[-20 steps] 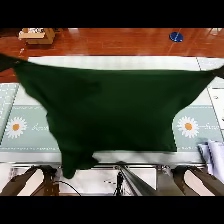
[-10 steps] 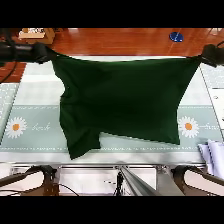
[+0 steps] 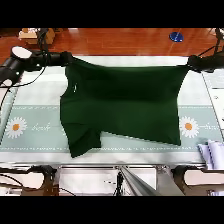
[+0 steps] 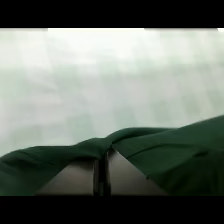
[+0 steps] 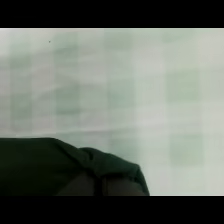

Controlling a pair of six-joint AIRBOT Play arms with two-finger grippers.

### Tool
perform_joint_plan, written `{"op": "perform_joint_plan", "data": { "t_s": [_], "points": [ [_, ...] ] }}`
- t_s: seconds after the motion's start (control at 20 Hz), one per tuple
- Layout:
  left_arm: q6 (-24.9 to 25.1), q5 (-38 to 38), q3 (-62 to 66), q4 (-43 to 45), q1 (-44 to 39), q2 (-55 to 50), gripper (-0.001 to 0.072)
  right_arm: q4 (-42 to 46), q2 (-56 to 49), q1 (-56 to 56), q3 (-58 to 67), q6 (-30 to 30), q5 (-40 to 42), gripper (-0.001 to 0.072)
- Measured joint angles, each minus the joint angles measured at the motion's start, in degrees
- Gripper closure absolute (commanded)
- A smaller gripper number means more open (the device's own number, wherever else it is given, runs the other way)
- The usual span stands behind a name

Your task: Fold the shirts.

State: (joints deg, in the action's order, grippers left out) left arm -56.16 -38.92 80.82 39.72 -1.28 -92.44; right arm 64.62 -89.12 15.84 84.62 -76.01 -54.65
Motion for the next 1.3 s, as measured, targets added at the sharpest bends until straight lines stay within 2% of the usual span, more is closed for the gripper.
{"op": "perform_joint_plan", "data": {
  "t_s": [0.45, 0.75, 0.95, 1.15, 1.3],
  "points": [
    [0.68, 16.11, 0.00, 0.00, -1.95, -4.44, 0.0684, 3.67, -4.42, -4.39, 0.02, 0.17, 8.48, 0.0678],
    [0.68, 17.81, 0.00, 0.15, -1.57, -5.40, 0.0683, 8.24, -5.22, -5.29, 0.02, -3.26, 10.43, 0.0677],
    [0.42, 9.03, 0.20, 2.27, -0.37, -5.01, 0.0684, 8.44, -4.98, -5.79, 0.00, -4.63, 5.18, 0.0677],
    [-3.80, -9.25, 1.70, 7.02, 3.34, -4.00, 0.0684, 8.24, -3.89, -5.88, 0.02, -4.83, -3.96, 0.0678],
    [-8.52, -21.03, 2.29, 13.97, 6.01, -3.78, 0.0684, 9.22, -3.82, -5.88, 0.00, -5.20, -9.49, 0.0678]
  ]
}}
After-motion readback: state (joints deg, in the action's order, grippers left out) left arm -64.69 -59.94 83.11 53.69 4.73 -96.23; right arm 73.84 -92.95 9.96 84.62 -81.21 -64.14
